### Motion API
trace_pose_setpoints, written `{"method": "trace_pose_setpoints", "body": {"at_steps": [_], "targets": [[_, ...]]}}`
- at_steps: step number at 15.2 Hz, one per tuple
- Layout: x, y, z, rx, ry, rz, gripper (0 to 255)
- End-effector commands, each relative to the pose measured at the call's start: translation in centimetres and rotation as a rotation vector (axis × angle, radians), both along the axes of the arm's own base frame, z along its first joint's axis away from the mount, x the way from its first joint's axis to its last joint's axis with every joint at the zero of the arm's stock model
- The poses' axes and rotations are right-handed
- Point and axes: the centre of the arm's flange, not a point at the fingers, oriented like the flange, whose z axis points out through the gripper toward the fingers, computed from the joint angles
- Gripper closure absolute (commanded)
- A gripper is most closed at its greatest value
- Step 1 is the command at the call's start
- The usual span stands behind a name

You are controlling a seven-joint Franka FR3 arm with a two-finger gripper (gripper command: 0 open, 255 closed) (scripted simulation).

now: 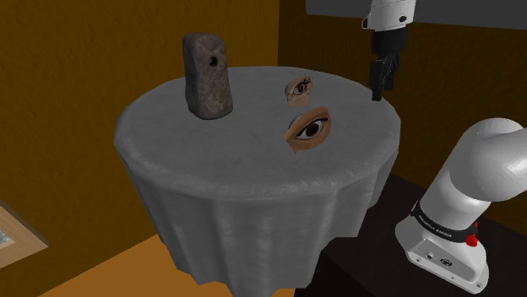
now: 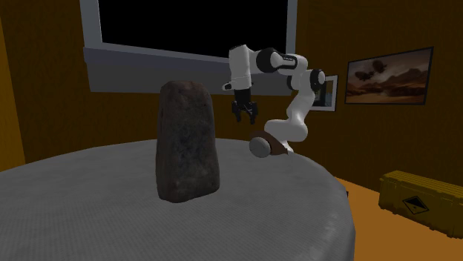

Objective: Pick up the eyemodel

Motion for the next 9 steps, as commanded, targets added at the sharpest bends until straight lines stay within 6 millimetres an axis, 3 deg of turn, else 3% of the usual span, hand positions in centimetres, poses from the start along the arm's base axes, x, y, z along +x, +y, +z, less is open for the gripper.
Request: {"method": "trace_pose_setpoints", "body": {"at_steps": [1,9], "targets": [[0.0,0.0,0.0,0.000,0.000,0.000,0],[4.1,8.6,-0.1,0.063,-0.091,0.394,0]]}}
